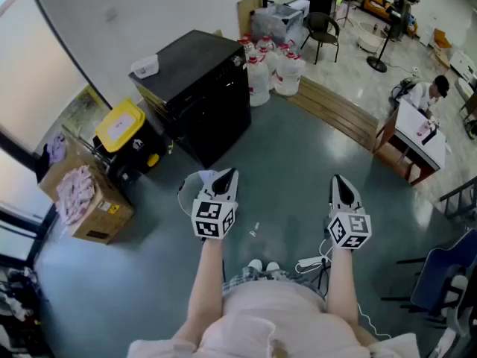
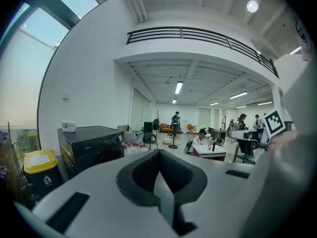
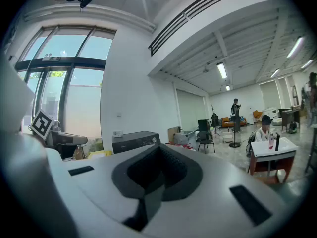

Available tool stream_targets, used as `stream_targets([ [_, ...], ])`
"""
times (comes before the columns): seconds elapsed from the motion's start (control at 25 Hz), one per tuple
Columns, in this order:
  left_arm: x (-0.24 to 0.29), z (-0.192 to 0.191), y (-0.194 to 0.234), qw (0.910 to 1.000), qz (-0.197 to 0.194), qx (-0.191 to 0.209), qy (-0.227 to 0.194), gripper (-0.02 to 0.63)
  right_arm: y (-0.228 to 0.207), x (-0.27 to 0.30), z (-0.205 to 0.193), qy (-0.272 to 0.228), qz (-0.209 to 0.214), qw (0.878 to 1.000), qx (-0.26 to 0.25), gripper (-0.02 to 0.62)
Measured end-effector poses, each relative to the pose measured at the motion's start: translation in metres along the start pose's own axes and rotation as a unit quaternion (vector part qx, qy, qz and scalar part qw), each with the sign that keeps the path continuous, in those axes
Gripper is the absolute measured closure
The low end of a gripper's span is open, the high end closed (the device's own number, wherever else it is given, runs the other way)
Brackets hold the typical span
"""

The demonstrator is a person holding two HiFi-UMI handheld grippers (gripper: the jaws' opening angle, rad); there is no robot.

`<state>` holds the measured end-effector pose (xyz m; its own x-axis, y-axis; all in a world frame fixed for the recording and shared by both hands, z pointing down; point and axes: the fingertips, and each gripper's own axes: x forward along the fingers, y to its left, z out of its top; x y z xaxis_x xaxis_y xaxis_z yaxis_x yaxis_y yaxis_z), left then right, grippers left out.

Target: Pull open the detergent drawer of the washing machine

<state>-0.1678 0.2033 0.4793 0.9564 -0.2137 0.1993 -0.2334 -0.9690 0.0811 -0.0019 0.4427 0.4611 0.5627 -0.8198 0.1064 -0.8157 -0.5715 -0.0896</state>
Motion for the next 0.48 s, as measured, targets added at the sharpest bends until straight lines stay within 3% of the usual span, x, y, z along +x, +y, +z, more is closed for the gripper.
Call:
stream_targets([
  [0.48, -0.0064, -0.0025, 0.0015, 1.0000, 0.000, -0.005, 0.001, 0.580, 0.0087, -0.0029, -0.0021, 0.000, 0.004, 1.000, 0.006, 0.581],
])
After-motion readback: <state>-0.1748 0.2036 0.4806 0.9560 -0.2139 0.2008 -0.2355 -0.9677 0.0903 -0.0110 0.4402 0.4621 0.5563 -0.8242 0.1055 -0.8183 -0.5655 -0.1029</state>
